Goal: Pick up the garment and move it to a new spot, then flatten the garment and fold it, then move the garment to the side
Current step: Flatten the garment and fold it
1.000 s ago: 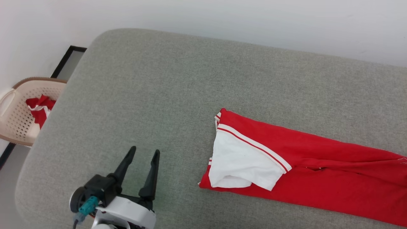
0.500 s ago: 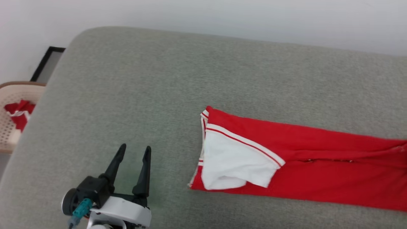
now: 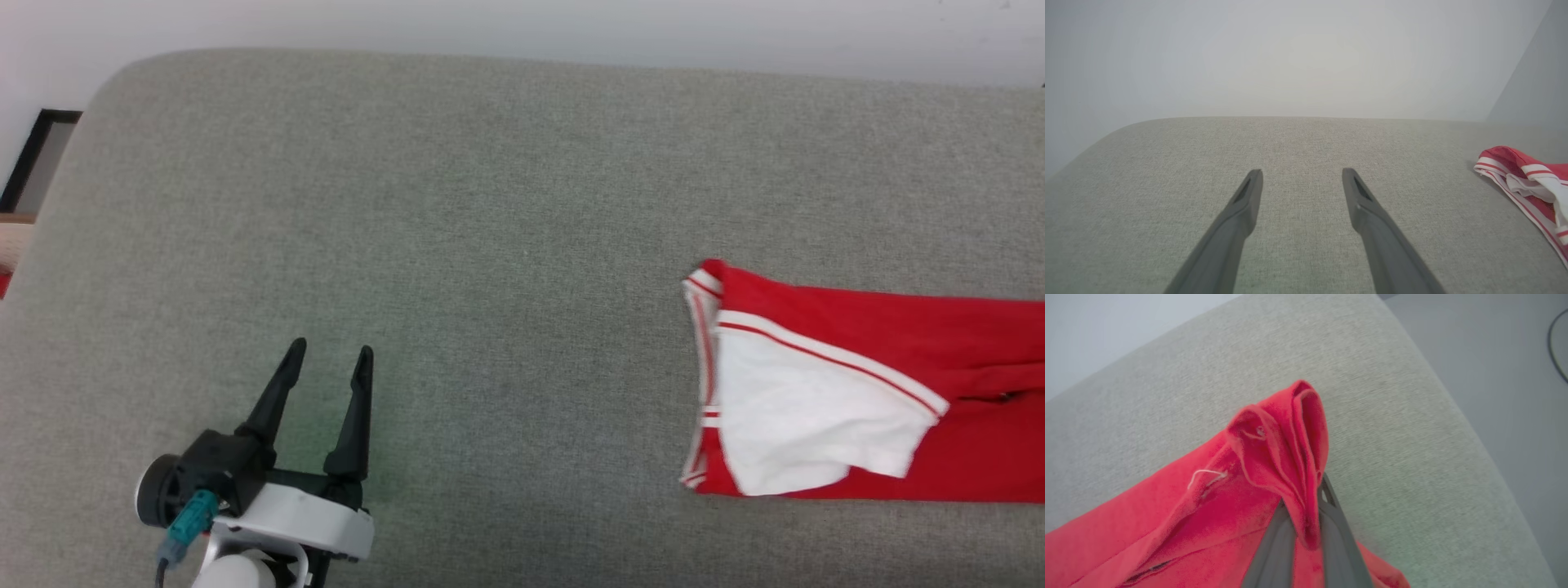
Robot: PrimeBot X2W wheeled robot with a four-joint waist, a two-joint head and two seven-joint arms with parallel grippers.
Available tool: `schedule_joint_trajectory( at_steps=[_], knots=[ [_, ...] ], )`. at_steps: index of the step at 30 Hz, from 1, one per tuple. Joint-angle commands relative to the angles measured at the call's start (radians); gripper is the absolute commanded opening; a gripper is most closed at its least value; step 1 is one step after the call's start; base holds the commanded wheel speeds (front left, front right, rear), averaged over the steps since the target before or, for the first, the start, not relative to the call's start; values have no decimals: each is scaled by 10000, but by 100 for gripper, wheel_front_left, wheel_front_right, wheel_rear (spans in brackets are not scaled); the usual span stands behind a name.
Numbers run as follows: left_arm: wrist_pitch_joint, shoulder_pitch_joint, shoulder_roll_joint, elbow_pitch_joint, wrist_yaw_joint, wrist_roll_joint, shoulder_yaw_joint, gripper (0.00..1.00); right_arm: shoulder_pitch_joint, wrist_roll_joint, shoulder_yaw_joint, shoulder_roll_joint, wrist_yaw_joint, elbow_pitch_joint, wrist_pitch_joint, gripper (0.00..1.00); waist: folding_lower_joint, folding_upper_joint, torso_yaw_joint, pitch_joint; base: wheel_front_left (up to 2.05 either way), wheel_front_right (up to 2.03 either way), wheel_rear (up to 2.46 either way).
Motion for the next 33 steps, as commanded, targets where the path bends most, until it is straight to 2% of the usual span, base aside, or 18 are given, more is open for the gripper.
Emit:
schedule_joint_trajectory(
  at_steps=[1, 6, 10, 22, 26, 33],
  knots=[
    [6, -17, -34, -56, -22, 109, 42, 100, -117, 21, -180, -78, -16, 241, -129, 0, 0, -1, -54, 13, 0, 0, 0],
    [6, 94, -97, -10, -22, 142, 51, 100, -84, -151, -72, 77, -16, 171, -35, 0, 0, -1, -96, -137, 0, 0, 0],
    [6, 209, -83, 98, -22, 127, 17, 100, 297, -489, 350, 201, -16, -682, 222, 0, 0, -1, -116, -411, 0, 0, 0],
    [6, 758, -150, 124, -23, 128, -57, 100, 1247, -1015, 949, 858, -16, -5699, 1252, 0, 0, -1, -90, -1144, 0, 0, 0],
    [6, 757, -175, 117, -23, 46, -211, 100, 1398, -1454, 1155, 1481, -14, -6878, 1773, 0, 0, -1, 111, -1175, 0, 0, 0],
    [6, 624, -221, 105, -23, -114, -297, 100, 946, -2494, 1518, 3021, -16, -7656, 2612, 0, 0, -1, 627, -1013, 0, 0, 0]
  ],
)
